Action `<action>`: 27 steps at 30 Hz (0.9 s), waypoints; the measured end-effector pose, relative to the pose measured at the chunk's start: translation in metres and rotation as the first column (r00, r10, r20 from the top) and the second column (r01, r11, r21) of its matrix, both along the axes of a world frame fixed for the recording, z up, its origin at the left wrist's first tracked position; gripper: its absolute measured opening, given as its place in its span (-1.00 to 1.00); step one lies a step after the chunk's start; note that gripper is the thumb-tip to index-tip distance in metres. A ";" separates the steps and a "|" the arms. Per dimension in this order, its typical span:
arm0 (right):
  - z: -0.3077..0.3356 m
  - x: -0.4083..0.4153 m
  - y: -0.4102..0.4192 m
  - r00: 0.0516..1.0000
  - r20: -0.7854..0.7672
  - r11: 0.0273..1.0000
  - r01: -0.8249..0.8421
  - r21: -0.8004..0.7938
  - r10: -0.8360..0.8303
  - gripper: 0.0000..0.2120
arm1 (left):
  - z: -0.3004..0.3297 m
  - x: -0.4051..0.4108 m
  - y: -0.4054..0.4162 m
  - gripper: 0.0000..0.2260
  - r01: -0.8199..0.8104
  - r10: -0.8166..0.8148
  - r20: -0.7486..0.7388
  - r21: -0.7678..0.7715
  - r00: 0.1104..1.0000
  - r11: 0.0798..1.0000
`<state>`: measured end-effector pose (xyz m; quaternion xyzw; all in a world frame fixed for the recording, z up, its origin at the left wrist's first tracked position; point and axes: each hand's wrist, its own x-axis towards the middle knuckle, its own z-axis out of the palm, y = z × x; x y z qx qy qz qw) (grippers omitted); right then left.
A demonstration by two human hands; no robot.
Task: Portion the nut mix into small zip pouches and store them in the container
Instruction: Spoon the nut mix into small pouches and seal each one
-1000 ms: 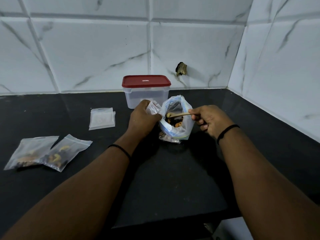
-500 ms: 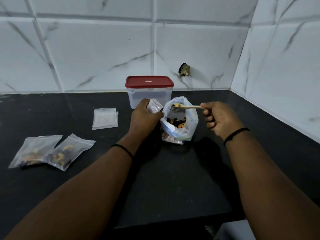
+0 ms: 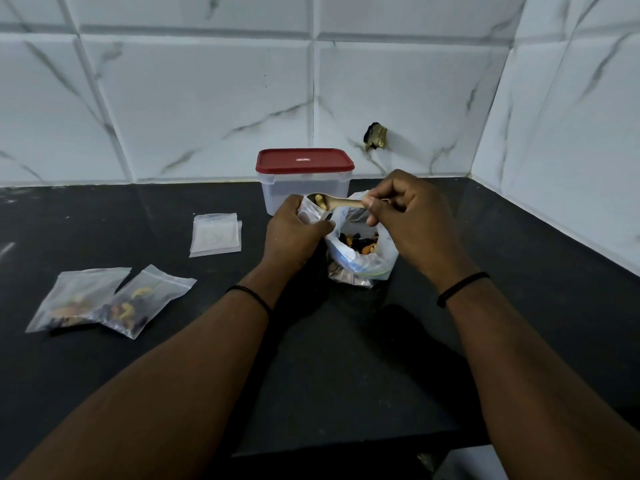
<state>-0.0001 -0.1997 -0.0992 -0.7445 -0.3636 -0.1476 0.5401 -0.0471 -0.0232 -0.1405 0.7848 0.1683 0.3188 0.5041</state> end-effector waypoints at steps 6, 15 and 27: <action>-0.004 0.000 0.000 0.973 0.228 0.999 -0.030 -0.039 0.038 -0.96 | 0.001 -0.001 -0.001 -0.64 0.025 -0.024 0.027 -0.026 0.999 0.999; 0.000 0.000 -0.003 0.986 0.114 0.967 0.091 0.236 -0.121 -0.93 | 0.000 -0.002 -0.002 -0.68 0.031 -0.029 0.027 -0.063 0.999 0.998; -0.012 0.025 -0.006 0.915 -0.102 0.903 0.358 -0.237 -0.389 -0.91 | 0.005 -0.005 -0.005 -0.66 0.027 -0.022 -0.174 0.030 0.984 0.999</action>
